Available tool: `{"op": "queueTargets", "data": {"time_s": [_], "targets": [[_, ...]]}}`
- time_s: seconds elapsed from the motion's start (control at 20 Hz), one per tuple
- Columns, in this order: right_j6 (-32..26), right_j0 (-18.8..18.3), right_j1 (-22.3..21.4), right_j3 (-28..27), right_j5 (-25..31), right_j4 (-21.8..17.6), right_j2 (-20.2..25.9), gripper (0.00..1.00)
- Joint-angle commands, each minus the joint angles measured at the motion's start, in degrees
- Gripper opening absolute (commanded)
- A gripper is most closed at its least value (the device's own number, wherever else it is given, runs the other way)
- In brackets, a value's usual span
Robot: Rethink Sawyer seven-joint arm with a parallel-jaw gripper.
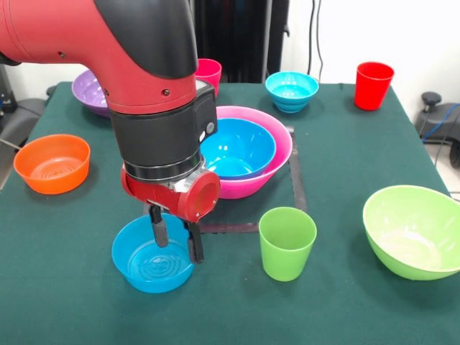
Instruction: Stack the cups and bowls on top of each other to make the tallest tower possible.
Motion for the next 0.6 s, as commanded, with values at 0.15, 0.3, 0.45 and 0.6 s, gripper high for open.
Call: {"op": "queueTargets", "data": {"time_s": [0.15, 0.3, 0.45, 0.6], "targets": [[-14.6, -0.5, 2.7, 5.6, -3.2, -6.9, 2.7, 1.0], [-14.5, -0.3, 3.7, 5.3, -4.2, -7.3, 2.7, 1.0], [-14.6, 0.3, 5.1, 4.3, -5.2, -7.8, 2.7, 1.0], [-14.2, 0.9, 6.1, 3.8, -6.2, -8.4, 2.3, 1.0]]}}
